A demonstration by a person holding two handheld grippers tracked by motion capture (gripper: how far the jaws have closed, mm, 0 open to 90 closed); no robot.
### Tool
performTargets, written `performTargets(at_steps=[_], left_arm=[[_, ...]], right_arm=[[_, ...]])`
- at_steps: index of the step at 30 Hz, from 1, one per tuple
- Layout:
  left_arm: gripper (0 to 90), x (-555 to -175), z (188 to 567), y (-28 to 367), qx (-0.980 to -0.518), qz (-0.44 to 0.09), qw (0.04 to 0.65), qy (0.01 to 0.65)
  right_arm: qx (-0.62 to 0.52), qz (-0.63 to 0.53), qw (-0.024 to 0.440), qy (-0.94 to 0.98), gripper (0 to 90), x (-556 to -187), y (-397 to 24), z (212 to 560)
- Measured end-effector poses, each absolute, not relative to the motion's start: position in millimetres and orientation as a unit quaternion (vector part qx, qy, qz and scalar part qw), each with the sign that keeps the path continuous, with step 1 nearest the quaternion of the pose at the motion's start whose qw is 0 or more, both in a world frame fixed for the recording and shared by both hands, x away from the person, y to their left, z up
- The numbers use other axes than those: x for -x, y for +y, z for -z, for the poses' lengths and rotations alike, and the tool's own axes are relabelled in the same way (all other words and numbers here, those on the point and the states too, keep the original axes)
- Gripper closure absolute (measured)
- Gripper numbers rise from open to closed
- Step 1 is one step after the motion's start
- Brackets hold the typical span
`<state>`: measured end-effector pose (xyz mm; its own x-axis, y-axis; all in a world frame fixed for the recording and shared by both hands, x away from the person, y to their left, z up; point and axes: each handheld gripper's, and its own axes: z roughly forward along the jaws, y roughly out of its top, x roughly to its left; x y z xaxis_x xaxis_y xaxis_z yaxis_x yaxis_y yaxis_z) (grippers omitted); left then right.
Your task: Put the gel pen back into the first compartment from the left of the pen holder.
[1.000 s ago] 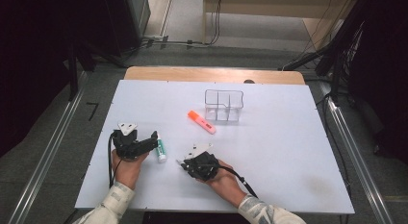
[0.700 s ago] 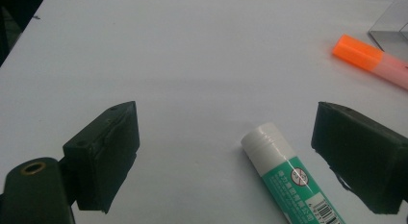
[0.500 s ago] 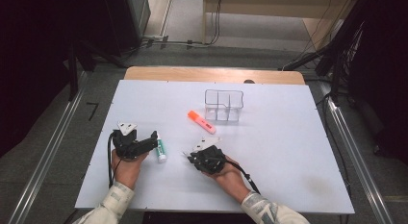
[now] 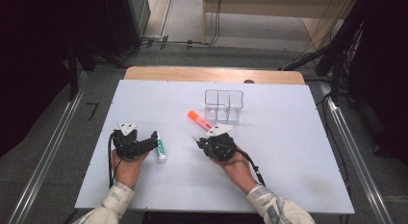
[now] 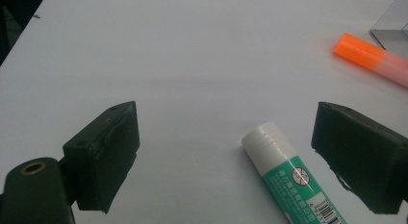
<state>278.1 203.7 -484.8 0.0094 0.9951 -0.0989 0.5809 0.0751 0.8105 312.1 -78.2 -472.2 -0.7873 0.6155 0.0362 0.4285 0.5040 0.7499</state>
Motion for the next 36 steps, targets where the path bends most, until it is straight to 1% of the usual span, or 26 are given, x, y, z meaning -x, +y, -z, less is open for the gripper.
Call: performTargets(at_steps=[4,15,24,36], left_arm=[[9.7,-278.3,484.8,203.2,-0.614,-0.291,0.357,0.641],[9.7,-278.5,485.2,202.7,-0.615,-0.29,0.356,0.641],[9.7,-279.0,485.4,202.4,-0.616,-0.289,0.356,0.64],[9.7,-279.1,485.6,202.8,-0.615,-0.288,0.358,0.641]], right_arm=[[-0.316,-0.407,0.129,0.847,78.6,-322.2,-83.9,463.4],[-0.332,-0.424,0.143,0.831,78.6,-336.3,-88.2,453.2],[-0.342,-0.441,0.138,0.818,78.6,-348.7,-89.1,440.7],[-0.348,-0.445,0.151,0.811,78.6,-368.2,-82.4,425.7]])
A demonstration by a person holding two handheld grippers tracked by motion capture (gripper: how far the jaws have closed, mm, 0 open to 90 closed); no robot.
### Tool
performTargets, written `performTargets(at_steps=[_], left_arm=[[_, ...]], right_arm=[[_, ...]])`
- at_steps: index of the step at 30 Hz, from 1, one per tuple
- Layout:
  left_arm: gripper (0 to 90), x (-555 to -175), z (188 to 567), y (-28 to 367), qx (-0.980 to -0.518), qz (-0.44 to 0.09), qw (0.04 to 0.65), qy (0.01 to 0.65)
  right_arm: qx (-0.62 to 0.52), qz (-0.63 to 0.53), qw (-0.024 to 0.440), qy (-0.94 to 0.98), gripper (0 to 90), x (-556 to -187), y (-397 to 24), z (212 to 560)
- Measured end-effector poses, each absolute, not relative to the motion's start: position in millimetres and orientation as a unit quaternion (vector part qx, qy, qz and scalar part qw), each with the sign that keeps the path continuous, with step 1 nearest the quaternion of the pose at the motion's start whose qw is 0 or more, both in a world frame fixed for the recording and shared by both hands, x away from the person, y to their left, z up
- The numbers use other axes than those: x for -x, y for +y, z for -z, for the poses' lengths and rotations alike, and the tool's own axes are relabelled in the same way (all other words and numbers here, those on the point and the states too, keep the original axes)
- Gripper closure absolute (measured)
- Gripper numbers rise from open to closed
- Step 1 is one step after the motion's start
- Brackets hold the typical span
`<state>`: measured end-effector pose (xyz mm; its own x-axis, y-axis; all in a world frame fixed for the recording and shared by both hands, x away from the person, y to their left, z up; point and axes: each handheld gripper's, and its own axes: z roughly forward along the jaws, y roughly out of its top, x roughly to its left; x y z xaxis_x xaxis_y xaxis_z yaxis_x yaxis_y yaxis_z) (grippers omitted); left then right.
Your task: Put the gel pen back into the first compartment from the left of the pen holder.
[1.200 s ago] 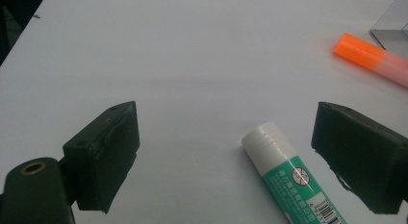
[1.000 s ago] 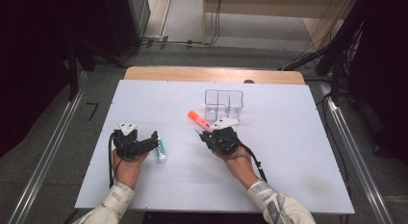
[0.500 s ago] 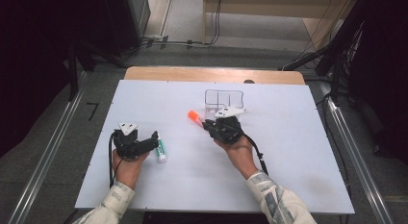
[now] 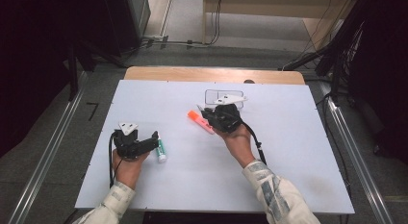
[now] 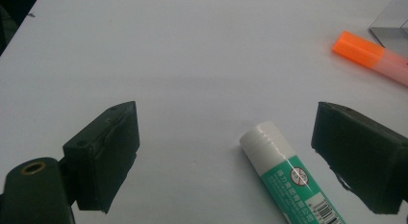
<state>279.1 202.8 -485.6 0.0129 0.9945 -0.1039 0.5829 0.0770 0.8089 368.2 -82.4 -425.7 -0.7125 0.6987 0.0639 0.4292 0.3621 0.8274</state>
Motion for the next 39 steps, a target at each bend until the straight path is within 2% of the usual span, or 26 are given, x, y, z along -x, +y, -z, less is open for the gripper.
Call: performTargets(at_steps=[19,39], left_arm=[[9.7,-278.8,485.8,204.7,-0.613,-0.285,0.358,0.643],[9.7,-277.9,485.0,205.6,-0.613,-0.282,0.362,0.643]], right_arm=[[-0.355,-0.454,0.149,0.804,78.6,-390.8,-68.7,416.2],[-0.385,-0.454,0.154,0.789,78.5,-430.6,-66.0,405.5]])
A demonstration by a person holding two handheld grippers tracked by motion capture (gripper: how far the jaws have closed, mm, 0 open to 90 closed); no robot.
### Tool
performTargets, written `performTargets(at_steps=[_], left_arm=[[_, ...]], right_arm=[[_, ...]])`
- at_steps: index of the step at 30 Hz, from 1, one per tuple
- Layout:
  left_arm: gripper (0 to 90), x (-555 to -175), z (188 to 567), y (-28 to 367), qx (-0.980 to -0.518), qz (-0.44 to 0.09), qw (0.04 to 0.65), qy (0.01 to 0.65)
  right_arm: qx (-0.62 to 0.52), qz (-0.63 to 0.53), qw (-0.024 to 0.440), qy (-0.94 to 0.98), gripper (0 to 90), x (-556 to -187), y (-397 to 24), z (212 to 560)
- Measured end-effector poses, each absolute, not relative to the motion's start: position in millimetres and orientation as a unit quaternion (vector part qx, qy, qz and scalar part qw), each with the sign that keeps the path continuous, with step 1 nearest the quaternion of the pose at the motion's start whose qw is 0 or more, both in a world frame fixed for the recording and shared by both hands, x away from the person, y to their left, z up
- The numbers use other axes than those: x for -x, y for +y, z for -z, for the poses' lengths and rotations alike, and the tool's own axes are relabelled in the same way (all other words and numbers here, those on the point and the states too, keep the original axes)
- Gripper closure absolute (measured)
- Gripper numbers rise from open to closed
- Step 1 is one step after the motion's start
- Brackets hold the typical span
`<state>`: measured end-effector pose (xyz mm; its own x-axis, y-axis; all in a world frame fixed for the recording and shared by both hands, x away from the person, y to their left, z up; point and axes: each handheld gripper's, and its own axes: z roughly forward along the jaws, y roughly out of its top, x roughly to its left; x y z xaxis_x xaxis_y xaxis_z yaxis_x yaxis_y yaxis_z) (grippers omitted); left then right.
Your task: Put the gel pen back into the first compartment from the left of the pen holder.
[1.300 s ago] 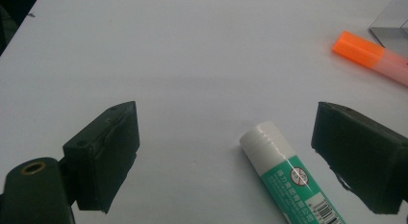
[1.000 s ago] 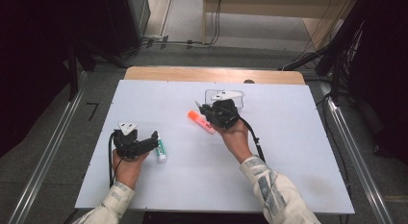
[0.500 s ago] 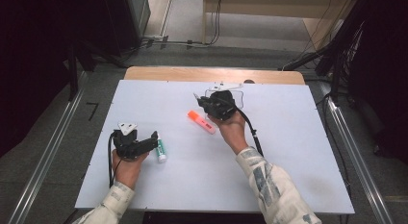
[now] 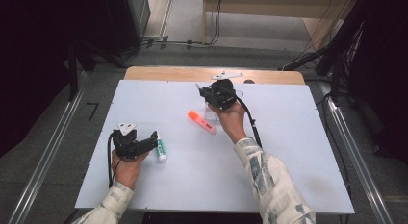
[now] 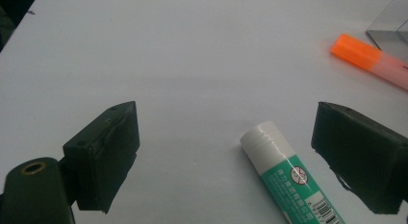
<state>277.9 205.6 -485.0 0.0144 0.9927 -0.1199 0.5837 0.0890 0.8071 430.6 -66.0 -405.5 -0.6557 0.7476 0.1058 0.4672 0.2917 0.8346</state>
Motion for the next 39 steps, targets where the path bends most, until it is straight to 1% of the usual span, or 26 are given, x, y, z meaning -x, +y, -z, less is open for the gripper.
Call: performTargets(at_steps=[12,20,23,39], left_arm=[[9.7,-277.8,484.8,206.0,-0.612,-0.28,0.365,0.643],[9.7,-277.1,484.3,208.6,-0.607,-0.278,0.371,0.645],[9.7,-277.3,484.4,209.1,-0.607,-0.278,0.372,0.645],[9.7,-277.5,484.4,208.6,-0.607,-0.277,0.371,0.645]], right_arm=[[-0.396,-0.451,0.156,0.784,78.5,-452.4,-58.2,396.9],[-0.402,-0.442,0.167,0.785,78.5,-467.3,-53.0,392.9],[-0.408,-0.445,0.162,0.781,78.5,-472.6,-53.4,393.5],[-0.416,-0.459,0.161,0.768,78.5,-487.8,-52.5,387.2]])
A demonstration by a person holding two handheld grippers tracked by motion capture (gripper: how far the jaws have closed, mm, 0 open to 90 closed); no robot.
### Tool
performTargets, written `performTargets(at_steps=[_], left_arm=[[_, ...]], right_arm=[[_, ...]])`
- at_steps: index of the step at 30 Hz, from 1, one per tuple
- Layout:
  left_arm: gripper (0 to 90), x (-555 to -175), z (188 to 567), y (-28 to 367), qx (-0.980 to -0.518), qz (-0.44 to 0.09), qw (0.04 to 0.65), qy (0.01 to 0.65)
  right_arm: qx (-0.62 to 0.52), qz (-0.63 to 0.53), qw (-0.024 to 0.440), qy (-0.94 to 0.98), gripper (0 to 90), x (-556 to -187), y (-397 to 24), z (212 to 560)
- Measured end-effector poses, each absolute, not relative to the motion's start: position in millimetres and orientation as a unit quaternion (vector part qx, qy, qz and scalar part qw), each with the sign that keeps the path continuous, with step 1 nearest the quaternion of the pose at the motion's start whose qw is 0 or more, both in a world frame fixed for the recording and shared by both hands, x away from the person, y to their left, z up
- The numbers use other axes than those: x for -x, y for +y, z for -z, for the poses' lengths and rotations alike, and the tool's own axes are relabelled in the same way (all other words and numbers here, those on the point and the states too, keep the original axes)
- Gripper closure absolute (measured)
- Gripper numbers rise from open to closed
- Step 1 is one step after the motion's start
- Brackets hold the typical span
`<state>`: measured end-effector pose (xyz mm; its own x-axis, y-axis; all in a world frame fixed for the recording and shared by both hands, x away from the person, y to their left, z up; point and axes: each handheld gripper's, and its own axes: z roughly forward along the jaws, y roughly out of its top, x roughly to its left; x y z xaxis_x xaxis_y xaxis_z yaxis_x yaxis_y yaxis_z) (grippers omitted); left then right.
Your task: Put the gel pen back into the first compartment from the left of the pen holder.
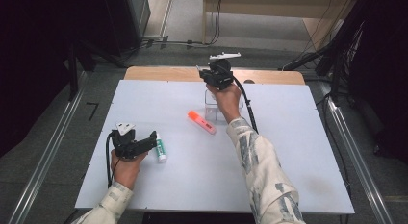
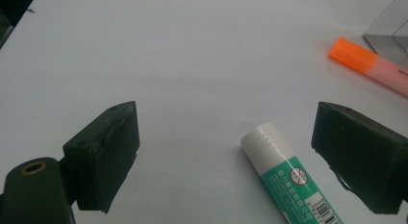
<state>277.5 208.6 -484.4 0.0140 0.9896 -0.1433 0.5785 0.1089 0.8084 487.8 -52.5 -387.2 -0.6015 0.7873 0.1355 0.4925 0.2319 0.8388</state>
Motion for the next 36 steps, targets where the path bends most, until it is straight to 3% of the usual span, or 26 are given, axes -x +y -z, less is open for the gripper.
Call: performTargets(at_steps=[19,36], left_arm=[[9.7,-277.1,484.1,209.6,-0.608,-0.276,0.373,0.644],[9.7,-277.4,484.7,207.8,-0.611,-0.278,0.369,0.644]], right_arm=[[-0.41,-0.451,0.168,0.775,78.3,-488.9,-42.9,395.7],[-0.401,-0.459,0.173,0.774,78.3,-467.5,-62.3,397.6]])
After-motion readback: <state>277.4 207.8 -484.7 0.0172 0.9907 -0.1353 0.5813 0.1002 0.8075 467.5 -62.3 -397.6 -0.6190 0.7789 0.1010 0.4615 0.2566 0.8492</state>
